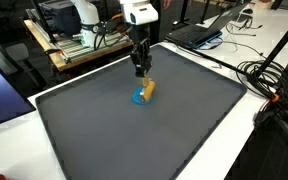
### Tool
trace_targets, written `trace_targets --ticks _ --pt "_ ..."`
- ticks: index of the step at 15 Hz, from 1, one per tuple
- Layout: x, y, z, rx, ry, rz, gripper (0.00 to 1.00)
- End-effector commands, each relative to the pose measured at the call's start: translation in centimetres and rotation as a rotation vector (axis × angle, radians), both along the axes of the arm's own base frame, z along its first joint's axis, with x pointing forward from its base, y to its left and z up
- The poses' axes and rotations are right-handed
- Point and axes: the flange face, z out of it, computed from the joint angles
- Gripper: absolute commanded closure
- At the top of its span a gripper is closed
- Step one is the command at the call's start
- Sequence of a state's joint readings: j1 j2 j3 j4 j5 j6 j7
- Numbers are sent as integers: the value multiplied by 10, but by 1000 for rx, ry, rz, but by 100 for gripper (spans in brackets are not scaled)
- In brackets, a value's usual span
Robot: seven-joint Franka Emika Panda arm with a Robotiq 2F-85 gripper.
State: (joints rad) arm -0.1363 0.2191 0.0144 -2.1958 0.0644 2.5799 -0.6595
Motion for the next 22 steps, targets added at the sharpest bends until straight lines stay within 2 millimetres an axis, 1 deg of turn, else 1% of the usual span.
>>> trace_targets --ticks 1,15,22 --pt "-19 -6 -18 -25 86 42 78" --pt "-23 -6 -15 -57 131 88 78" --pt "-26 -10 -16 -76 160 103 78"
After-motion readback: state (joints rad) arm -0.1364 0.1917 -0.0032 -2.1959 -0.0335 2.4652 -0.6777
